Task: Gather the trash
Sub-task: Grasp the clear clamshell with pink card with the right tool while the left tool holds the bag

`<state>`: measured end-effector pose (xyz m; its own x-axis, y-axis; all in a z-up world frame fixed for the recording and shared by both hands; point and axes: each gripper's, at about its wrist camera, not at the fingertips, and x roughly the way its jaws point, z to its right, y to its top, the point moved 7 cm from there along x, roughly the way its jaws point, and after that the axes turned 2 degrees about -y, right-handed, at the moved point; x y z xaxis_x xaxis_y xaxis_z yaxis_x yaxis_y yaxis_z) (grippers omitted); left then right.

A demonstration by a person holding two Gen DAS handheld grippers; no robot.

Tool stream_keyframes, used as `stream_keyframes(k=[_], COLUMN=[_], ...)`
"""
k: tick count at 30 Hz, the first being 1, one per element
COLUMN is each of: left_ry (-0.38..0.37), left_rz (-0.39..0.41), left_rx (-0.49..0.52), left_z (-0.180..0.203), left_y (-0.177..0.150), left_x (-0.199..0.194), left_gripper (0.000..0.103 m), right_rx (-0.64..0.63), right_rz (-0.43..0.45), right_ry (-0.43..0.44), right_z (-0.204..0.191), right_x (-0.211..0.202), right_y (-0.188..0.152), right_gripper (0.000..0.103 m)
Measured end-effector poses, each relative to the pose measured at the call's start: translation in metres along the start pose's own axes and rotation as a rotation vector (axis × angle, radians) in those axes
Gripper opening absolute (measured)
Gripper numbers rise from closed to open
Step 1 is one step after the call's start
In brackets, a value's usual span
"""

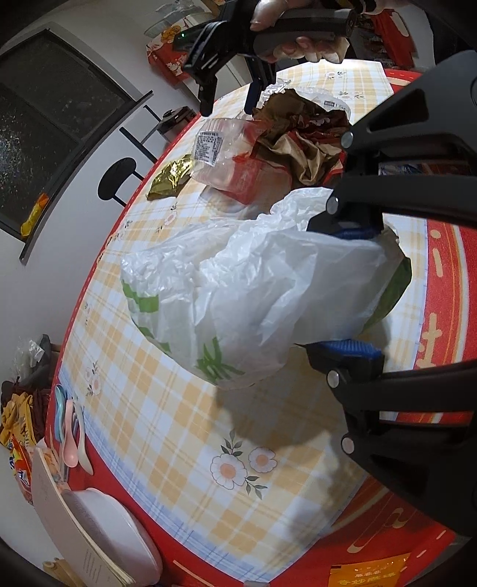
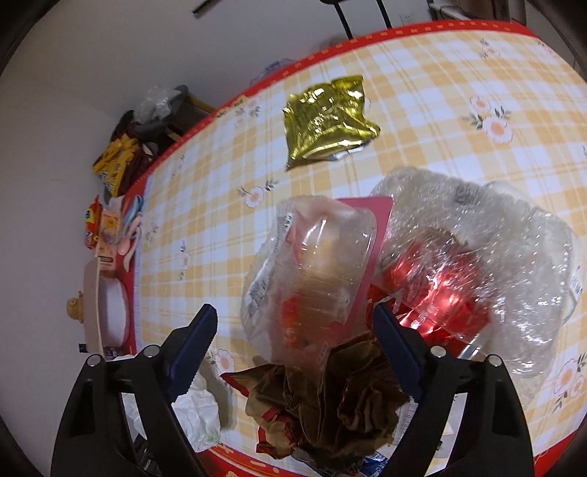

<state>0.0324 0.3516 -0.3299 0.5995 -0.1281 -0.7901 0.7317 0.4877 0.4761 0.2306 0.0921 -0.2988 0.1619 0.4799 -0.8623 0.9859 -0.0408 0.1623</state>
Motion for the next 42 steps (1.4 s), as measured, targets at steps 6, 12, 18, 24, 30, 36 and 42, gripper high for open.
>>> stream_keyframes(k=[6,12,18,24,30,36,42], left_ry=[0.007,0.010,0.011,0.012,0.013,0.012,0.008], left_rz=[-0.009,-0.016,-0.013,-0.003,0.016,0.045,0.074], left_rx=[-0.006,-0.001,0.004,0.015,0.030,0.046,0.066], left_z=[-0.003,0.001,0.002,0.005,0.012,0.019,0.030], left_y=[-0.003,-0.005,-0.004,0.000,0.005,0.012,0.017], left_x=[0.003,0.004,0.002,-0.002,-0.008,-0.020,-0.034], left_gripper=[0.043,0.043,0.043,0.043,0.043,0.043,0.043], right_rx=[0.042,0.054,0.027,-0.088,-0.186,-0.224,-0.210], right_rz=[-0.004,0.010,0.037,0.123,0.203,0.270,0.328], right_ry=[-0.019,-0.048,-0.062,-0.065,-0.067,-0.046,-0.009], right_z=[0.004,0.006,0.003,-0.016,-0.033,-0.037,-0.029], right_x=[0.013,0.024,0.022,0.002,-0.020,-0.047,-0.078], right_y=[0.001,0.004,0.004,0.006,0.006,0.003,-0.001], right_gripper=[0.084,0.075,0.061,0.060,0.060,0.060,0.060])
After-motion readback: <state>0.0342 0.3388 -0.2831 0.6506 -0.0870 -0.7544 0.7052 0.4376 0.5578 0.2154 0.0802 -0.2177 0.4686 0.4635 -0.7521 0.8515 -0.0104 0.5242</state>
